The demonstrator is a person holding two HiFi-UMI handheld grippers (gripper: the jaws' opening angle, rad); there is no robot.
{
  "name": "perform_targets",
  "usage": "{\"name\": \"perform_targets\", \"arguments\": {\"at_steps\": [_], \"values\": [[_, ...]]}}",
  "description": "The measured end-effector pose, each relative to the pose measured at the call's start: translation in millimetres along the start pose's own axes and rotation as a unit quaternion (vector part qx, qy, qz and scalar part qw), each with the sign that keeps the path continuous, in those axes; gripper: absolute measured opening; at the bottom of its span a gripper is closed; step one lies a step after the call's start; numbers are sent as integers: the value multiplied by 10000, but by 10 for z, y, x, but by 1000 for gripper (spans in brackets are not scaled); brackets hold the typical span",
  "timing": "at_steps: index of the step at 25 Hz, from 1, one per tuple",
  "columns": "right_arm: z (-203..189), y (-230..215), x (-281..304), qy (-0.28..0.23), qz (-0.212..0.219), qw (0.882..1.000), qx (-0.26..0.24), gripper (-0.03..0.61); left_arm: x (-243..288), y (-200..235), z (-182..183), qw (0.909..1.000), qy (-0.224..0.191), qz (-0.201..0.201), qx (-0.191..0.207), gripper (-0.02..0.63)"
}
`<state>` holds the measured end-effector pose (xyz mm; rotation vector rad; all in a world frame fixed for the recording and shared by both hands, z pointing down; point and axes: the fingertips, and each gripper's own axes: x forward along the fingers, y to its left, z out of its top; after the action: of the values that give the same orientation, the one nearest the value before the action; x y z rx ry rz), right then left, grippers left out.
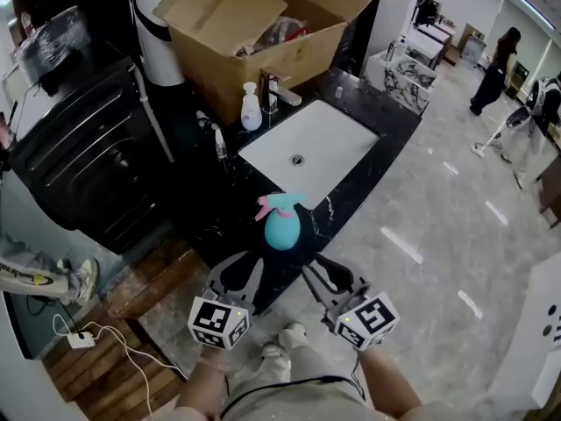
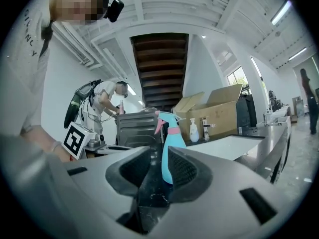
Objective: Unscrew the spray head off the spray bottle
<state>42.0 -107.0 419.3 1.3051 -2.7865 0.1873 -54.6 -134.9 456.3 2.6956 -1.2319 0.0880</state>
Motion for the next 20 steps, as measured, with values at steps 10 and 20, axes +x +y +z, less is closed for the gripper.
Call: {"name": "perform_targets", "arguments": {"at_steps": [10,20], "values": [[150,-117,231,67,347,9993,-83,117,580,-122,56,9961,245,-678,514,381],[304,-241,424,-121,327,9993,102,117,922,-89,65,9943,265,-582,854,411]]}}
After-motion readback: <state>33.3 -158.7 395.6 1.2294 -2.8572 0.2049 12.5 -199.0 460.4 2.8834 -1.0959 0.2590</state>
